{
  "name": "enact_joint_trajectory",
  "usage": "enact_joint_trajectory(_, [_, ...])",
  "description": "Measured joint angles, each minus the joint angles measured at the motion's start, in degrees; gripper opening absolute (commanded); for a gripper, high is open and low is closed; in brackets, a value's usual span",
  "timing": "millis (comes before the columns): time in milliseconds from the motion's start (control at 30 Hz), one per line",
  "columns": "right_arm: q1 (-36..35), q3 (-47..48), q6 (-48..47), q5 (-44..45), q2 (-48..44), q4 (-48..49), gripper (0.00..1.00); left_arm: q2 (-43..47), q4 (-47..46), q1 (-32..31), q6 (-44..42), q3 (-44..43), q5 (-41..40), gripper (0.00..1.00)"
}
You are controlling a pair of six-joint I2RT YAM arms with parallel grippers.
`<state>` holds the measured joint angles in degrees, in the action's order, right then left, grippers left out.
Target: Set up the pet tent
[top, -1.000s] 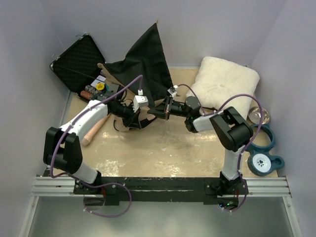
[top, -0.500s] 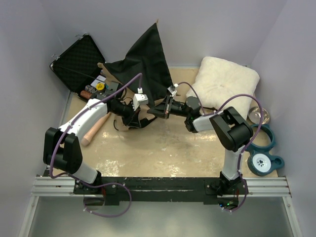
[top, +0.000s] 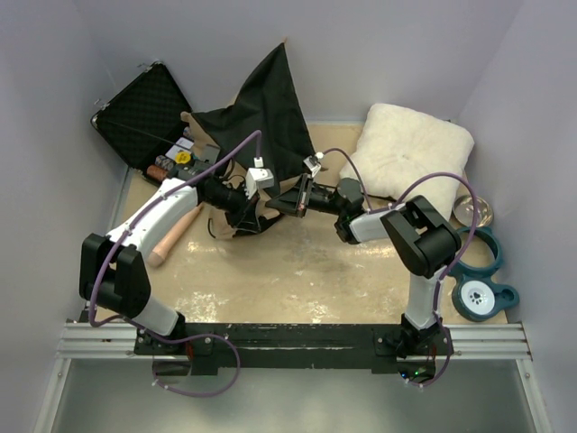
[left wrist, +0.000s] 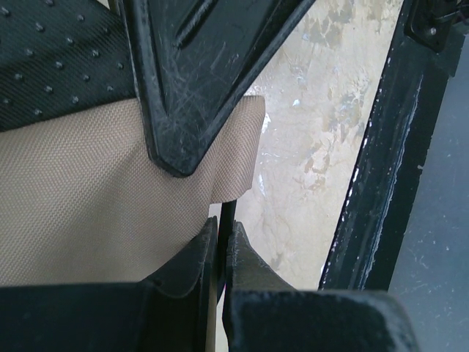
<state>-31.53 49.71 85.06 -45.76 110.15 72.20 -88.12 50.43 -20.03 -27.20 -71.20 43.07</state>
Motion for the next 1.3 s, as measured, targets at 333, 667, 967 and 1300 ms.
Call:
enact_joint_trajectory(333, [-0.5,0.4,-4.0,0.2,-0.1,-1.1,0.00,0.0,-0.1,-0.4,2.8,-0.5,0.0,0.00])
enact_joint_trajectory(667, [-0.4,4.6,-12.3,-1.8,-6.3,-11.0,0.17,3.0,0.1,-0.5,2.5,-2.4,0.2,0.00])
enact_joint_trajectory(967, [-1.0,10.3,-25.8,0.3,-14.0,-25.2,0.25,10.1,-5.8,-0.5,6.6,-3.2,0.6,0.00])
enact_joint_trajectory(1300, [-0.9,14.8,-35.3,2.5,-15.0,-35.5,0.78,9.9,-9.7,-0.2,11.2,-3.0,2.1,0.00])
